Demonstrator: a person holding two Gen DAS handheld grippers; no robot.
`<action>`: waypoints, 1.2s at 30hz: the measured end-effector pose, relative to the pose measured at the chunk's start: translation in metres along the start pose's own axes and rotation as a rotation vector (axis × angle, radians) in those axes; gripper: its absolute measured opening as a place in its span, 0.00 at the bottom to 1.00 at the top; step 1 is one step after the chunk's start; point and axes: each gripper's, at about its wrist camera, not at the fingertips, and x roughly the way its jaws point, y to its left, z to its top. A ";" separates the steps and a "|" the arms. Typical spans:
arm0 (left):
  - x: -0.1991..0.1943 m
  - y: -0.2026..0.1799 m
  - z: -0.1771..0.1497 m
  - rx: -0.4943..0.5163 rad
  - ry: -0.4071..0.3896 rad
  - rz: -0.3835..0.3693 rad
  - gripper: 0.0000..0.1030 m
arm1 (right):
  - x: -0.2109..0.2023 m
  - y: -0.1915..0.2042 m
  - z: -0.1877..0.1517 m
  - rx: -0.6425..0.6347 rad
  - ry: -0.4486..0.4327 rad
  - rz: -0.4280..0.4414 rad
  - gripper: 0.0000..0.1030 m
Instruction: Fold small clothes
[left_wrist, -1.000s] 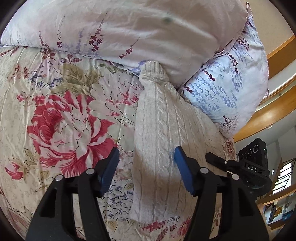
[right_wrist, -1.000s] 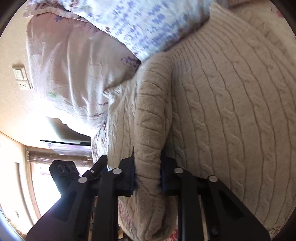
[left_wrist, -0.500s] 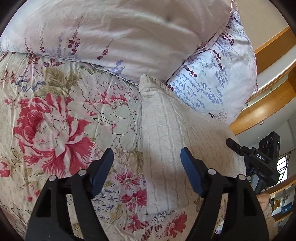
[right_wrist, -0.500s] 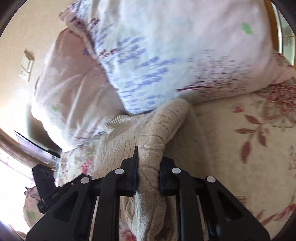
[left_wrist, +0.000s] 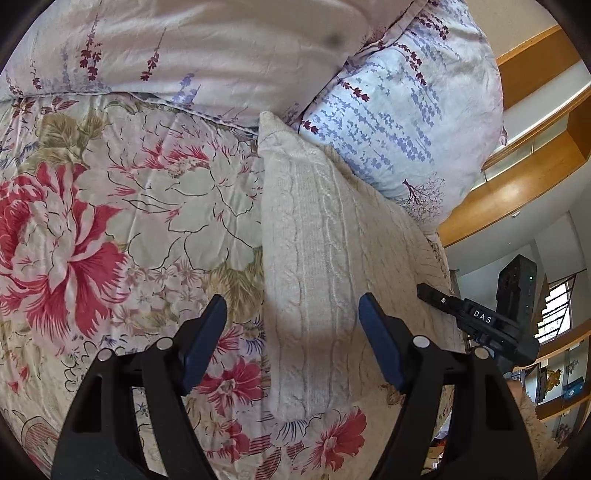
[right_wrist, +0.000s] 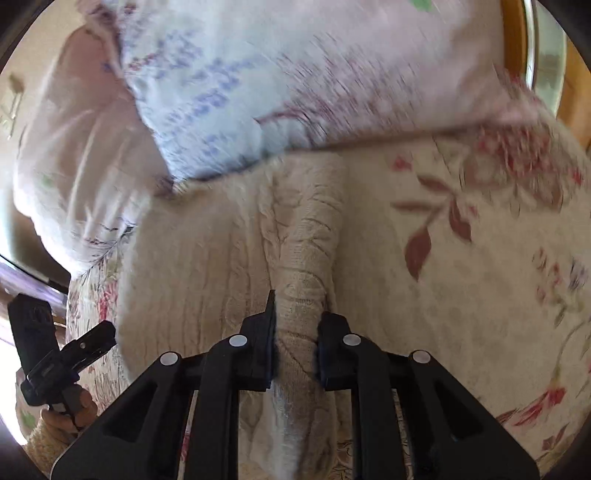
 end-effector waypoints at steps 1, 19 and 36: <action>0.000 0.000 0.000 -0.003 -0.002 0.000 0.71 | -0.001 -0.001 0.000 0.016 -0.012 0.018 0.17; 0.004 -0.003 -0.003 -0.004 0.005 -0.011 0.71 | -0.037 -0.001 0.008 -0.015 -0.180 -0.086 0.35; 0.013 -0.007 0.003 0.007 0.035 -0.030 0.79 | -0.030 0.027 -0.027 -0.260 -0.081 -0.017 0.48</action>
